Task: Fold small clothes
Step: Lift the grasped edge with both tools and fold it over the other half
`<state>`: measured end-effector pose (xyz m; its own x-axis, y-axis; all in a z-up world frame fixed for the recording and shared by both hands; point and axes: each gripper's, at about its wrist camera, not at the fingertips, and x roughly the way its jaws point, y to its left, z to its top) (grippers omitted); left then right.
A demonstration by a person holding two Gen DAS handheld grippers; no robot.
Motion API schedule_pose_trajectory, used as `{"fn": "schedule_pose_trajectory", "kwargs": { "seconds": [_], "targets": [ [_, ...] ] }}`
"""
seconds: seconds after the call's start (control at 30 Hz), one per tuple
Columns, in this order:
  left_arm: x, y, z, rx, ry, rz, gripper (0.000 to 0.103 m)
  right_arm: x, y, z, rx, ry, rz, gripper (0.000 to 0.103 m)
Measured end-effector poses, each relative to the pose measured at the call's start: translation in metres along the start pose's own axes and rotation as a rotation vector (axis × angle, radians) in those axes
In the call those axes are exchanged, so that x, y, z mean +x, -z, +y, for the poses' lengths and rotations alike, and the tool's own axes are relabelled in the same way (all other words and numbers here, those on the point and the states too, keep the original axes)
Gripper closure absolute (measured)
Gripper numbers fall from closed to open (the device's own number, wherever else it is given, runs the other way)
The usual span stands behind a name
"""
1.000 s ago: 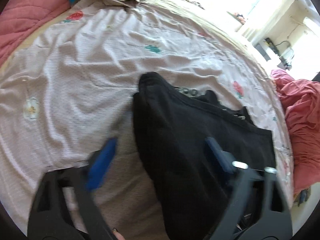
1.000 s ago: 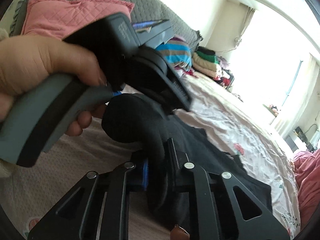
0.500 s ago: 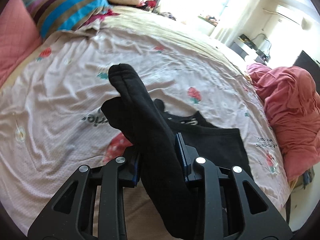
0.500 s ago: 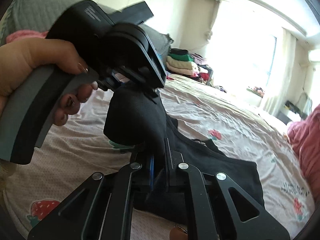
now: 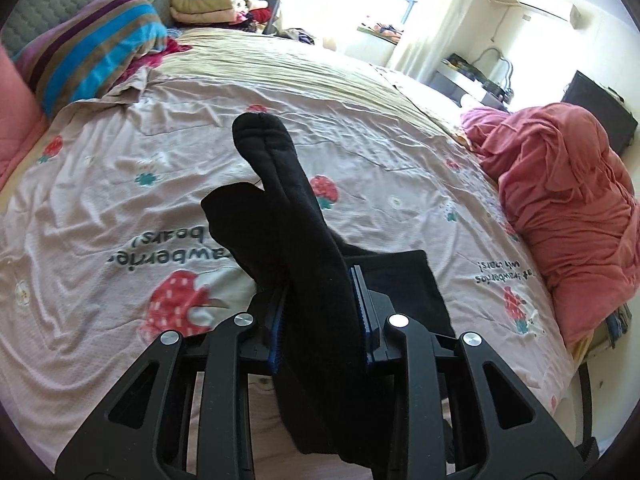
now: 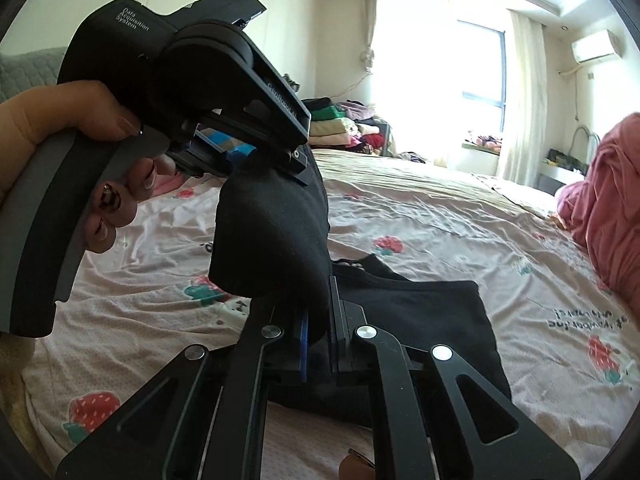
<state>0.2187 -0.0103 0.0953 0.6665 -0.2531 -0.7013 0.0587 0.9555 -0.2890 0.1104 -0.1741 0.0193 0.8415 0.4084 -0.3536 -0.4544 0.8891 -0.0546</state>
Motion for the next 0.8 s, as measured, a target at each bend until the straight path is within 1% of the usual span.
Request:
{"fn": "schedule_pose_trajectory", "kwargs": {
  "seconds": [0.17,0.4,0.57,0.8],
  "targets": [
    [0.011,0.001,-0.024,0.030,0.016,0.016,0.083,-0.003,0.009,-0.023,0.064,0.017,0.023,0.097],
    [0.030,0.003,-0.055,0.071,0.034,0.049,0.083,-0.006,0.022,-0.043,0.115,0.043,0.053,0.097],
    [0.042,0.007,-0.071,0.091,0.049,0.071,0.083,-0.005,0.029,-0.055,0.150,0.050,0.077,0.097],
    [0.067,0.014,-0.088,0.101,0.067,0.119,0.083,-0.004,0.041,-0.073,0.231,0.039,0.127,0.097]
  ]
}}
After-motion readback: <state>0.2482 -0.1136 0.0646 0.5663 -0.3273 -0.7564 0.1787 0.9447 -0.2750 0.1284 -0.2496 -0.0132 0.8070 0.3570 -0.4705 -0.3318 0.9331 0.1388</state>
